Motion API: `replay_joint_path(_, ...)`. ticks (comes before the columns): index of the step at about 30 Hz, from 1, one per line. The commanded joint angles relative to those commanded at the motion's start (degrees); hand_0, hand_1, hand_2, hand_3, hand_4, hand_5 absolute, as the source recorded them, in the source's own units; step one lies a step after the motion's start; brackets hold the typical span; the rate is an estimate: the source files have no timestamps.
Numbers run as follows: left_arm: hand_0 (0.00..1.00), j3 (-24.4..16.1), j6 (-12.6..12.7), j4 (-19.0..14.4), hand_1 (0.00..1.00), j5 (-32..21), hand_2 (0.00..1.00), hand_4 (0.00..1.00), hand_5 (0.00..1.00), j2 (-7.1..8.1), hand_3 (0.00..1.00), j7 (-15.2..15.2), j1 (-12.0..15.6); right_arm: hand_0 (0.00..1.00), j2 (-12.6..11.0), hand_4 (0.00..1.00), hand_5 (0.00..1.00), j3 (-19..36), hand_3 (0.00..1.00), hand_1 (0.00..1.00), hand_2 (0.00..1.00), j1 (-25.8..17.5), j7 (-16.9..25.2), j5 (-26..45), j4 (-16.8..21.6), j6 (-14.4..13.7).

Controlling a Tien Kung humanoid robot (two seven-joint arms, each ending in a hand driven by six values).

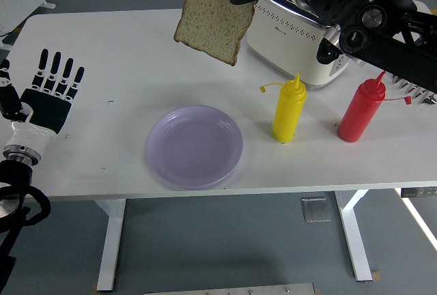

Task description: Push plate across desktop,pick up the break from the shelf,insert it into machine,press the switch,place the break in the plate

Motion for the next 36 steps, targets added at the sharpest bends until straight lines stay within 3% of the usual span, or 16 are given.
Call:
replay_joint_path(5, 0.775, 0.0, -0.2, 0.3, 0.720, 0.2, 0.681, 0.704, 0.998, 0.00, 0.707, 0.1, -0.1, 0.302, 0.5, 0.218, 0.002, -2.7, 0.391, 0.379, 0.394, -0.6, 0.0, 5.7, 3.3, -0.5)
replay_joint_path(12, 0.776, 0.0, -0.2, 0.4, 0.724, 0.2, 0.682, 0.704, 0.998, 0.01, 0.708, 0.0, -0.1, 0.300, 2.1, 0.197, 0.002, -7.4, 0.392, 0.377, 0.402, -1.0, 0.0, 7.2, 4.3, -2.1)
replay_joint_path(22, 0.779, 0.2, 0.0, 0.7, 0.728, 0.1, 0.685, 0.703, 0.998, 0.03, 0.709, -0.1, -0.2, 0.287, 5.3, 0.189, 0.002, -12.6, 0.392, 0.376, 0.409, -1.2, 0.0, 7.6, 1.9, -3.3)
replay_joint_path(36, 0.782, 0.3, 0.0, 0.9, 0.726, 0.1, 0.684, 0.702, 0.998, 0.09, 0.705, -0.1, -0.3, 0.293, 7.7, 0.194, 0.002, -17.9, 0.395, 0.379, 0.419, -0.5, 0.0, 11.3, -0.4, -4.1)
